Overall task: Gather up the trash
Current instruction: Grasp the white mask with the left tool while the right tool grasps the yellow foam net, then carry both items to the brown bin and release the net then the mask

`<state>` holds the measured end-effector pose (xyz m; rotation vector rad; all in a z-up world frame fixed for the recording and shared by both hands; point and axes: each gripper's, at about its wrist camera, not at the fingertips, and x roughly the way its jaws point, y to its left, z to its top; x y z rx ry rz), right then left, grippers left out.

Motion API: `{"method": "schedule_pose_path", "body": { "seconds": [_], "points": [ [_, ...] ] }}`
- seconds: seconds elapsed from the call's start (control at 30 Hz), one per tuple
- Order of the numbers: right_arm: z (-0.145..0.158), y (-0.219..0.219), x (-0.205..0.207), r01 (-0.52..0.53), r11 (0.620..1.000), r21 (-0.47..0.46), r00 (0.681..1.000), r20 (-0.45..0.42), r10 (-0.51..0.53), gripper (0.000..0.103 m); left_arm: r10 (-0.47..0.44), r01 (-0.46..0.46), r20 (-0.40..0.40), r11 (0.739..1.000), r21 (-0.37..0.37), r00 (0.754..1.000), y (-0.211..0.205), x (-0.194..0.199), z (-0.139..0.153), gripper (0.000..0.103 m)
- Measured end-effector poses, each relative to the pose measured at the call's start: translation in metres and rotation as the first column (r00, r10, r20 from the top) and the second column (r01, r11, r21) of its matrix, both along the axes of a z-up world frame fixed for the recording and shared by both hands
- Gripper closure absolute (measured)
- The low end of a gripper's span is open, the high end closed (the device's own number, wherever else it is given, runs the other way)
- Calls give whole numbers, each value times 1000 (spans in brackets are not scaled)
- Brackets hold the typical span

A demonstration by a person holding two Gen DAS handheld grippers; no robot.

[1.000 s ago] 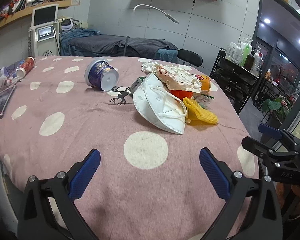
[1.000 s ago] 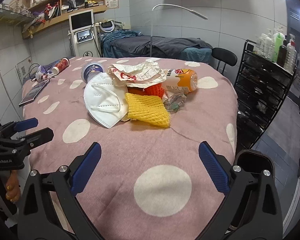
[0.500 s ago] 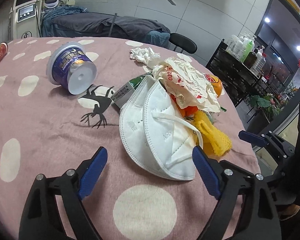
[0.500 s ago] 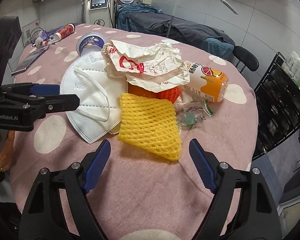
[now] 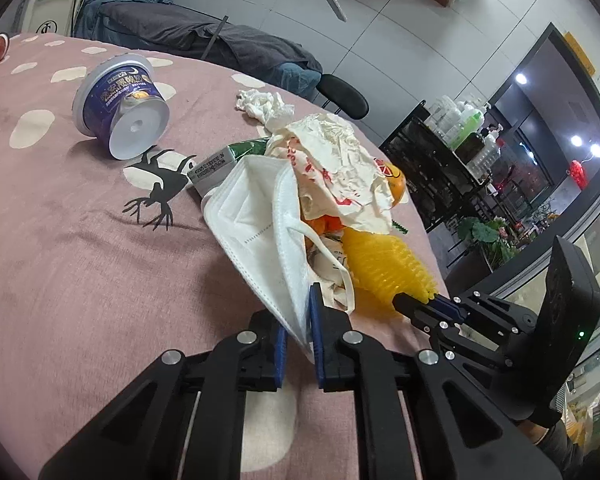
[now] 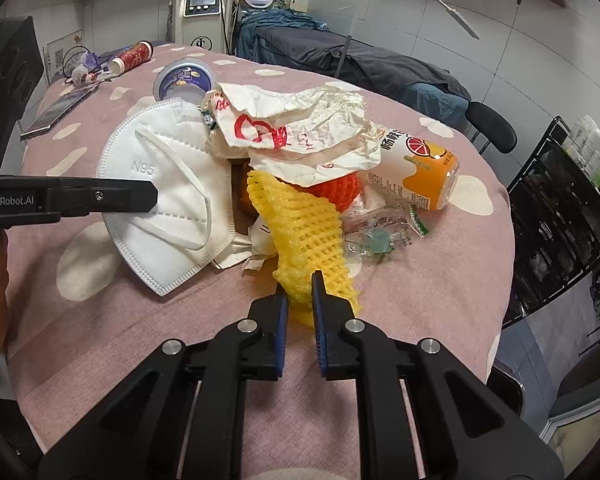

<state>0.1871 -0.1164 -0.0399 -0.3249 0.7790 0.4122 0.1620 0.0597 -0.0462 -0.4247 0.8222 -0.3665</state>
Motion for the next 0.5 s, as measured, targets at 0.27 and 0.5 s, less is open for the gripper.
{"method": "schedule_pose_path", "body": {
  "seconds": [0.27,0.5],
  "points": [
    [22,-29,-38,41,985,168,998,36,-47,93,17,-18,100,1000,13,995,-6,-48,26,93],
    [31,-68,-65,155,944,291,980,73,-183,93,-10,1,172,999,50,985,-33,-74,42,93]
  ]
}}
